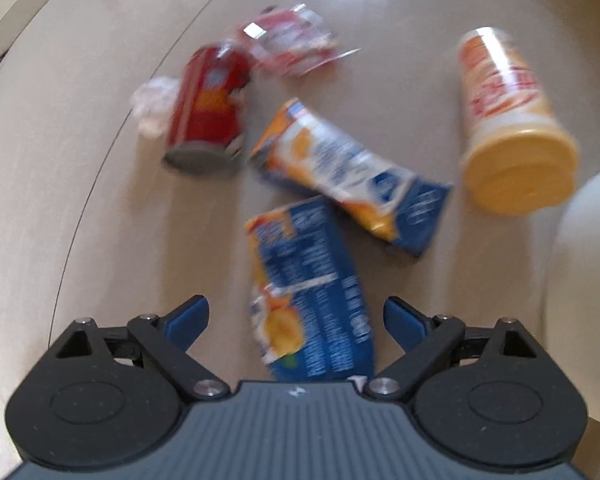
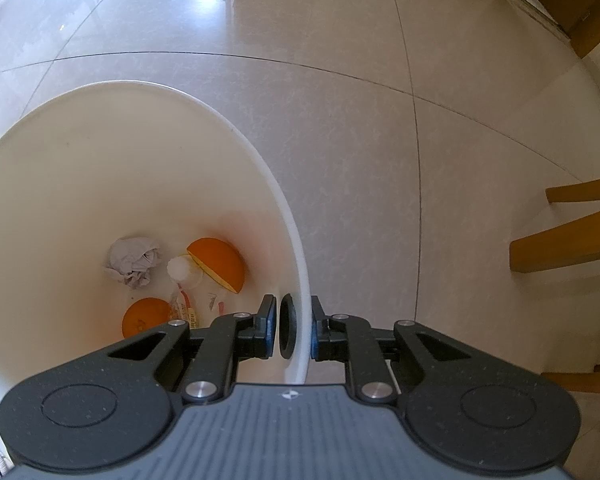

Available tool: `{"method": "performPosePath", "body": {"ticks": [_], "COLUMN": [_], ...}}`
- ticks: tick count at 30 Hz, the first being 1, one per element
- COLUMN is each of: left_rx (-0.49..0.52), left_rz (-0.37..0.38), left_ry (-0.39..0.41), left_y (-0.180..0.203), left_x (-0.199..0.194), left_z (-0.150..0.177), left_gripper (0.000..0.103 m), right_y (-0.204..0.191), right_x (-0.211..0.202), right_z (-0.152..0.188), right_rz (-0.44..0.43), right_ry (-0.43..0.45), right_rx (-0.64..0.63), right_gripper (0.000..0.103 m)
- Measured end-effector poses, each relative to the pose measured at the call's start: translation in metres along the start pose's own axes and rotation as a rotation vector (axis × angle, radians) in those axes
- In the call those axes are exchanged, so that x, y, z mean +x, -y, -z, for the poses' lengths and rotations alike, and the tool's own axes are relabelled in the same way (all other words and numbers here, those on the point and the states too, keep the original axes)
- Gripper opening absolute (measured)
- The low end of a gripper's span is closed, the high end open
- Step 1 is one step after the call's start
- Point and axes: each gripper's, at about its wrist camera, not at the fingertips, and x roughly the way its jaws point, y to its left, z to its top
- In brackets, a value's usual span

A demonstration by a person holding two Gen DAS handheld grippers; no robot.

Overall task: Collect trash
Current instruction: 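Move the left tool to the blue juice carton and grasp it, then carry the blue juice carton over the bin and open the left tool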

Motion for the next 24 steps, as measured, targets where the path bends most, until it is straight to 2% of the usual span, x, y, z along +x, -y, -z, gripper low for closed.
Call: {"method": "performPosePath", "body": {"ticks": [4,12,24], "left_rx": [-0.102,-0.163,-0.095], "left_rz": [0.031,0.053,0.020], "left_ry": [-0.040,-0.053,-0.060], "left_y": [-0.016,-0.017,-0.016], "left_x": [0.008,0.012,0.002], "left_z": [0.001,-0.008,-0.010], "left_gripper": [0.088,0.062,0.061], "right_y": [0.000,0.002,0.008], "right_x": [0.000,0.000,0.000], "right_z": [0.001,-0.002,-0.004], "right_rz": [-0.004,-0.010,-0.030], "right_ry": [0.002,-0.007,-0.022], "right_rx": [0.007,0.017,0.035], "right_gripper": [0.020,0.017,0.015]}}
